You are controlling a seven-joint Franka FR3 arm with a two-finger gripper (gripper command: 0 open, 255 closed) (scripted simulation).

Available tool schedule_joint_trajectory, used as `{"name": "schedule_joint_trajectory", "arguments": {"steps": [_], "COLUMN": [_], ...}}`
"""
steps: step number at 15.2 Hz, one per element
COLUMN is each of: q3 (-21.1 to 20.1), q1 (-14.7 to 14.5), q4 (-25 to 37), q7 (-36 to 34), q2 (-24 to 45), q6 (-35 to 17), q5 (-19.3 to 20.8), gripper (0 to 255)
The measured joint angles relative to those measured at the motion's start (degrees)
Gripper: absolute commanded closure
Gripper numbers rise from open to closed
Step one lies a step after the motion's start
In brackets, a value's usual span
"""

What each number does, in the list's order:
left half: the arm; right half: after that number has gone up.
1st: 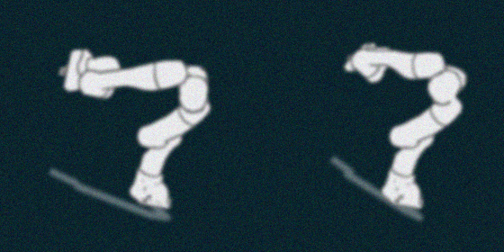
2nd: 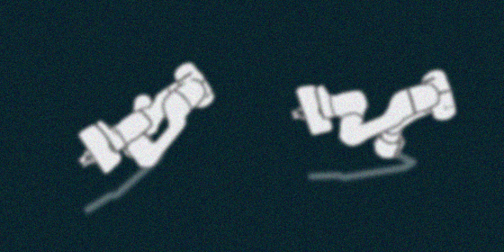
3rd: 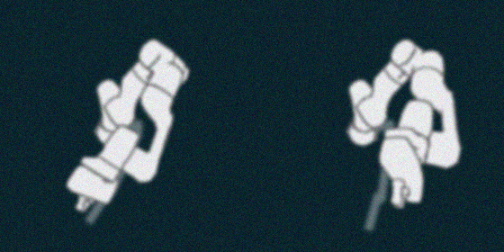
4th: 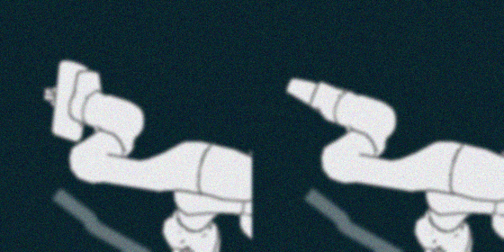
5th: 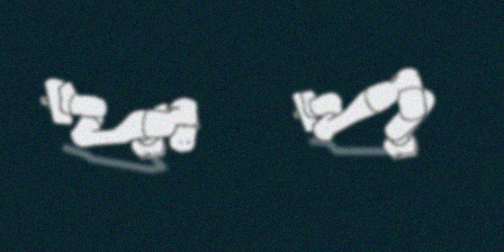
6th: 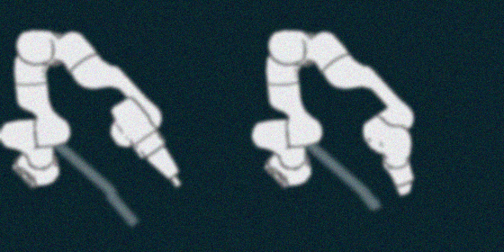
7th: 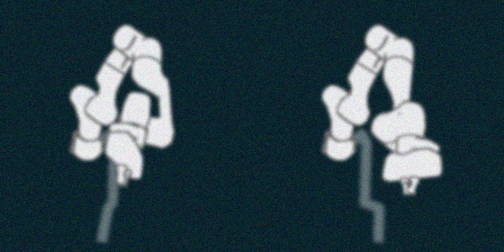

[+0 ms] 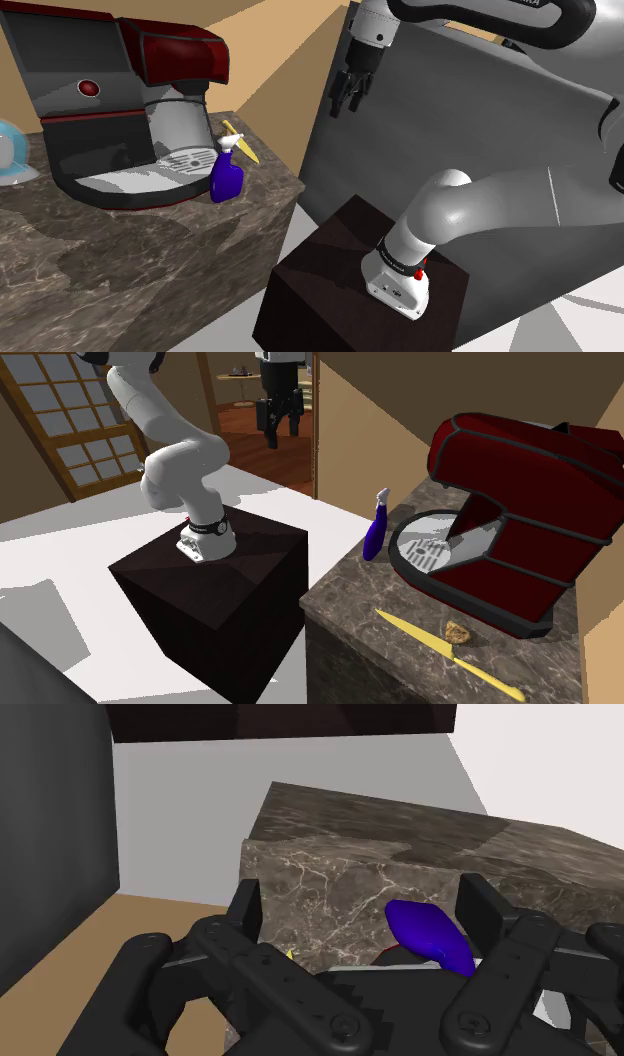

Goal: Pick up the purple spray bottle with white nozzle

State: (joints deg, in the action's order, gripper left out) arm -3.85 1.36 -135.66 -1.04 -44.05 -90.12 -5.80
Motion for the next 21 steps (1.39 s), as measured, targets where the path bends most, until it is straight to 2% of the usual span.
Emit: {"name": "schedule_joint_trajectory", "arguments": {"steps": [3, 8, 11, 17, 21], "q3": [1.2, 5.8, 9.2, 16.2, 20.4], "q1": [-0.9, -4.6, -7.5, -15.2, -22.0], "q4": [-1.7, -8.5, -10.5, -11.2, -9.1], "q7": [3.3, 17.3, 26.8, 48.1, 64.3], "q2": [0.5, 4.0, 8.1, 18.6, 27.1], "q6": [-3.1, -17.0, -25.1, -39.0, -45.6], "q5": [0.0, -1.0, -2.4, -9.1, -17.5], "gripper": [0, 0, 0, 0, 0]}}
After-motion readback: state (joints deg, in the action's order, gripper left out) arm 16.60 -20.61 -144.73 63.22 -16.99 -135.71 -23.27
